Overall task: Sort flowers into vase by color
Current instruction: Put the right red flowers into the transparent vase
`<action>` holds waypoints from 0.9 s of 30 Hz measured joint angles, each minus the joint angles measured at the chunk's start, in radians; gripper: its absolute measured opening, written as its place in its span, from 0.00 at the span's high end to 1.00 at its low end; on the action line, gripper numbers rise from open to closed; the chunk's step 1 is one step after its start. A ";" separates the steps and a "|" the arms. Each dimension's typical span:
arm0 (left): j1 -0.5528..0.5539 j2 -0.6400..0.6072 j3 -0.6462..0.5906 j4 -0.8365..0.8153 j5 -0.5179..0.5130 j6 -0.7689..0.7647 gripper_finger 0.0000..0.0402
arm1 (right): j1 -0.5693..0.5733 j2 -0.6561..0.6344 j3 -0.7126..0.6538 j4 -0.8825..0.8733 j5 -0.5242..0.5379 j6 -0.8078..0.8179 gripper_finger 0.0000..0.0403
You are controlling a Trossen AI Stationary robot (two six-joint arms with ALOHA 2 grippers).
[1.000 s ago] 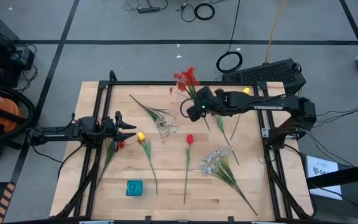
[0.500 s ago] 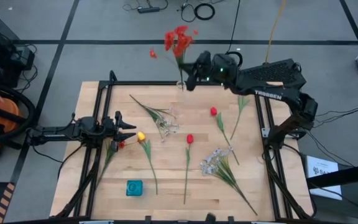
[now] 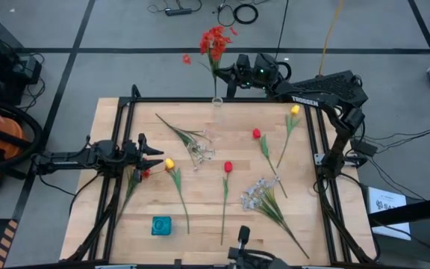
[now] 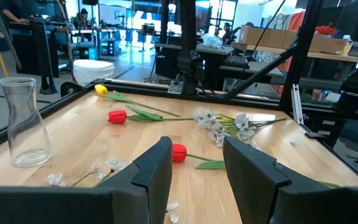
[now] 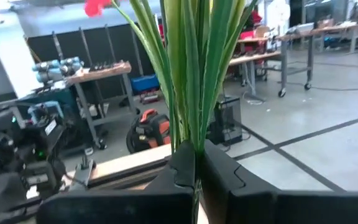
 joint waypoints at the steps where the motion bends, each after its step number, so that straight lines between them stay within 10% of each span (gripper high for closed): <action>1: 0.000 0.000 0.000 0.000 0.000 0.000 0.62 | -0.002 0.006 0.000 0.000 -0.005 -0.004 1.00; 27: 0.000 0.000 0.000 0.000 0.000 0.000 0.62 | -0.004 0.074 -0.272 0.340 -0.048 -0.079 1.00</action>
